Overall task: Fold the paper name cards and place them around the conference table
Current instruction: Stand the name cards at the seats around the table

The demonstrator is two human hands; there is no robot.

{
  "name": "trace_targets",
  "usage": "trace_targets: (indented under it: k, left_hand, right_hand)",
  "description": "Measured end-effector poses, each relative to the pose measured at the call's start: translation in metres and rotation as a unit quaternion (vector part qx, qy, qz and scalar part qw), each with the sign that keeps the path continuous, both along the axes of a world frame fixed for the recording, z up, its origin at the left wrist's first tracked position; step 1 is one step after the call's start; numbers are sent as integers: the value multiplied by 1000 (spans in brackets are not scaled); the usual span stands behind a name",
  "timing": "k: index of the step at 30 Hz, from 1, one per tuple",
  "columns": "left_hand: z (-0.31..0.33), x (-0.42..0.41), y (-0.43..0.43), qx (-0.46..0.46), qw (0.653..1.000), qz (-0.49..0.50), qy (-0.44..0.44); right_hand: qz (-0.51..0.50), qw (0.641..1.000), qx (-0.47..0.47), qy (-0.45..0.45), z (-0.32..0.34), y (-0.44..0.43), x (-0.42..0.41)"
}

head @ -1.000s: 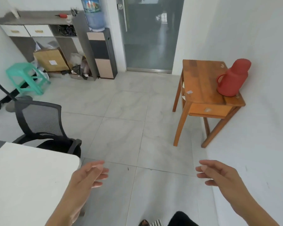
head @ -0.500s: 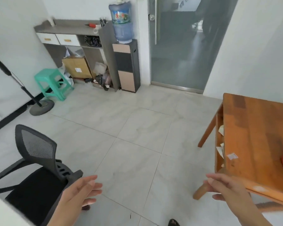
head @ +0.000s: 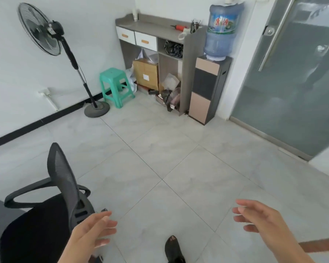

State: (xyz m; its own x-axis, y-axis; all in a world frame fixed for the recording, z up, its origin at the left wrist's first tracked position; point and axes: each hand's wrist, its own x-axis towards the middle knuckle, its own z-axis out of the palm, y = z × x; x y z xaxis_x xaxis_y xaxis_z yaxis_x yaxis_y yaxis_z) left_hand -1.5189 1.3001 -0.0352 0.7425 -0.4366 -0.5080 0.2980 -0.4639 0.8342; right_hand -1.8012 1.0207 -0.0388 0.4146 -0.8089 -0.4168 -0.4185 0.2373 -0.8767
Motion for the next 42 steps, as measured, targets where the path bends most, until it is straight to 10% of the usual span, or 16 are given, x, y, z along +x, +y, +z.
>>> trace_targets:
  k: [10,23,35,42]
  left_hand:
    - [47,166,-184,-66,996,-23,-52]
    - [26,366,-269,-10,974,219,-59]
    - [-14,481,-213,26,902,429,29]
    - [25,632,-186,6,891,450,-59]
  right_hand:
    - [25,999,-17,-22,23,-171,179]
    - [235,971,-16,-32,14,-387,527]
    - [479,877,12,-30,0,-330,837]
    - [529,848,8,-35,28,-276,994]
